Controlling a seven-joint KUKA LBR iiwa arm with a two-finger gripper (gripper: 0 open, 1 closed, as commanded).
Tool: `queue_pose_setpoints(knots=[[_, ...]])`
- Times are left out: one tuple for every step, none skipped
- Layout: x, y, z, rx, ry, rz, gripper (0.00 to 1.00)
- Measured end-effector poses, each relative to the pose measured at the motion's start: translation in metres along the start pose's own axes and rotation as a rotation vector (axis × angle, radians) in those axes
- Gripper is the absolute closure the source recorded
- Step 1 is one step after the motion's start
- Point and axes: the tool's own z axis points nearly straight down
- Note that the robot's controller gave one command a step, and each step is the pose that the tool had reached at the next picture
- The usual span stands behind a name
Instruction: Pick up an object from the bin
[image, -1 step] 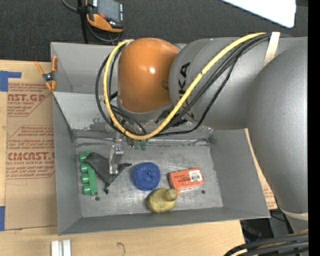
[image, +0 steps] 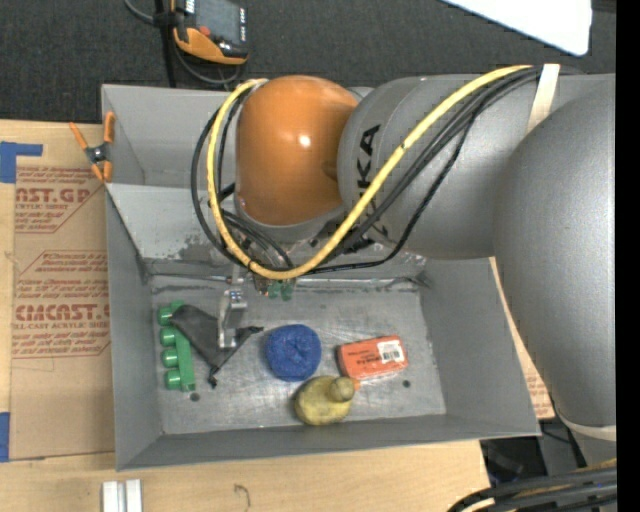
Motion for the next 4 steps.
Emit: queue_pose_setpoints(knots=[[-0.011, 0.004, 0.043, -0.002, -0.009, -0.038, 0.00], [-0.013, 0.021, 0.144, -0.001, -0.002, -0.041, 1.00], [-0.013, 0.021, 0.144, -0.001, -0.002, -0.041, 1.00], [-0.013, 0.021, 0.144, -0.001, -0.002, -0.040, 1.00]])
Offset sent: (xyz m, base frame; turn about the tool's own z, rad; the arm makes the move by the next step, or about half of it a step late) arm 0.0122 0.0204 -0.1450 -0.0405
